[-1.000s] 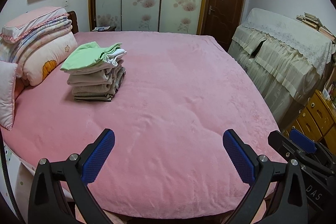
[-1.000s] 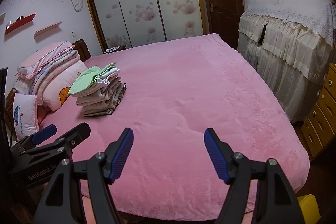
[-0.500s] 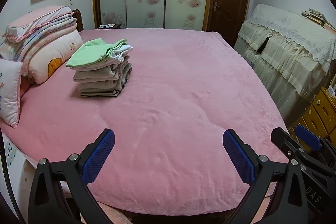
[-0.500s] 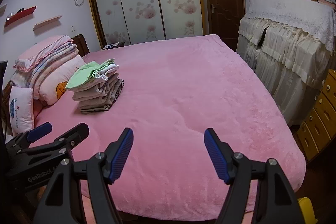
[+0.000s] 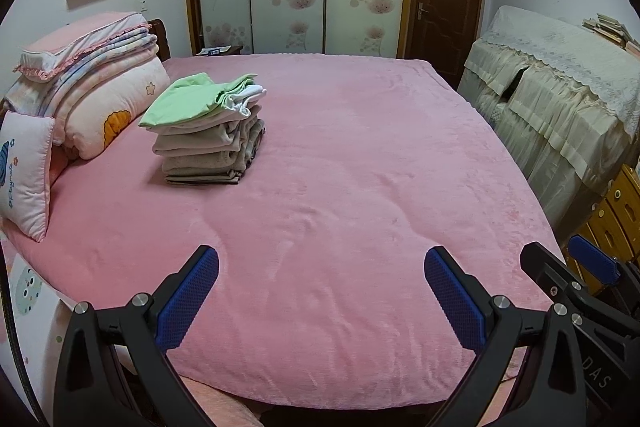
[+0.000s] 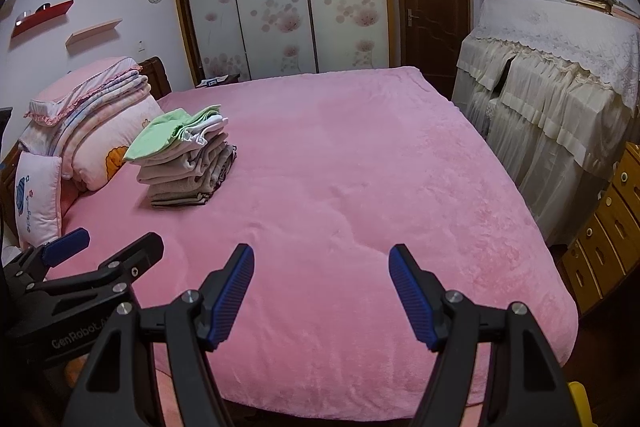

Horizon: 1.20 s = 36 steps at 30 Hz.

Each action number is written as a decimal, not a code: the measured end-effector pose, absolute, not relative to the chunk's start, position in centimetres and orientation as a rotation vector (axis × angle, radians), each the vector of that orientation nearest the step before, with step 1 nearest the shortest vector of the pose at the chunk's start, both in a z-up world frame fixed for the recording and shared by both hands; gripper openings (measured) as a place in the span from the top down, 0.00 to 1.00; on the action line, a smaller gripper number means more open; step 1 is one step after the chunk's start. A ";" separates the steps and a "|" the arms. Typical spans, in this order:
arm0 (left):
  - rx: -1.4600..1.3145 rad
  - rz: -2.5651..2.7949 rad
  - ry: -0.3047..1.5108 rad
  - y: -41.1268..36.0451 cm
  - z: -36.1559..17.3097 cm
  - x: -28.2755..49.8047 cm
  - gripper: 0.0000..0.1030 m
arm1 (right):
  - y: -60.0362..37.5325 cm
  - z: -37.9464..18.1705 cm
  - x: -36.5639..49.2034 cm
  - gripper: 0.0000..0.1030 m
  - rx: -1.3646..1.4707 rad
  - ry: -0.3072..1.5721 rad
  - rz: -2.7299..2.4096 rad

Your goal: Fold small clothes

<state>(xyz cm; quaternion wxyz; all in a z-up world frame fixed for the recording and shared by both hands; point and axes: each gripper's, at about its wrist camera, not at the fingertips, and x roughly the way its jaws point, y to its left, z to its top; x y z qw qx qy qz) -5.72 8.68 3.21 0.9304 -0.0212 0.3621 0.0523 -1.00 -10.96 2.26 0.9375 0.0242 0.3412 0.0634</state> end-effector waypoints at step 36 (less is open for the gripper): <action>-0.068 0.100 0.760 9.5 2.3 -5.8 0.02 | -10.6 2.0 -0.8 0.31 0.038 0.701 0.130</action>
